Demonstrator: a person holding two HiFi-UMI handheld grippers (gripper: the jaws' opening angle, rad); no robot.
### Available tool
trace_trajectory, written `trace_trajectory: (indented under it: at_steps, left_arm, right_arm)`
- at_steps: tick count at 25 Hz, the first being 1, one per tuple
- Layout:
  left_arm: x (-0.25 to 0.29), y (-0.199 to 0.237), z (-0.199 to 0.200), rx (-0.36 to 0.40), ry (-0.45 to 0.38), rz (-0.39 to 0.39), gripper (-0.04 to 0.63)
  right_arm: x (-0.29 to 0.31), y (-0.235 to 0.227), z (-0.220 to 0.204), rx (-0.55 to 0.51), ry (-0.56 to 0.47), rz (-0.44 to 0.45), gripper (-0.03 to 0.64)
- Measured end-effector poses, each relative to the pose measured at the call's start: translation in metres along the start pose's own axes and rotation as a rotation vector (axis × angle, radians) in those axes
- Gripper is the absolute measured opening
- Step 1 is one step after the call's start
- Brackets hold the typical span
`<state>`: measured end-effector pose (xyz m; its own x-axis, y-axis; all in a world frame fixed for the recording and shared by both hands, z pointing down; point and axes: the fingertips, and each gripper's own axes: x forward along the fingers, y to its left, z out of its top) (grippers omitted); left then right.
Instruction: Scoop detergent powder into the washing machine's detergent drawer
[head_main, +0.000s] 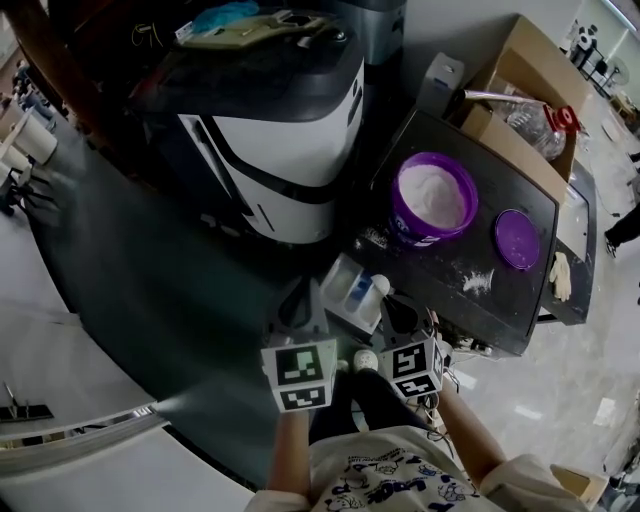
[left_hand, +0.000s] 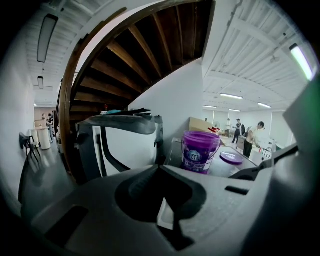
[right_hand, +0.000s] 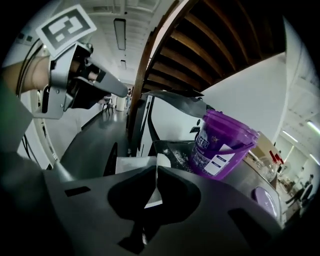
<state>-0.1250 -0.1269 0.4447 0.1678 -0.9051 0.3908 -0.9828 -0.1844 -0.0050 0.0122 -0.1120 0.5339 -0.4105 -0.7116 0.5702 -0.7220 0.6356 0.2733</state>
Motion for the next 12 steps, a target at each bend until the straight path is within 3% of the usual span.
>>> trace_trajectory:
  at_steps: [12]
  left_arm:
    - [-0.015,0.000,0.032,0.017,-0.070,0.022,0.003]
  right_arm:
    - [-0.035,-0.019,0.072,0.109,-0.180,-0.034,0.021]
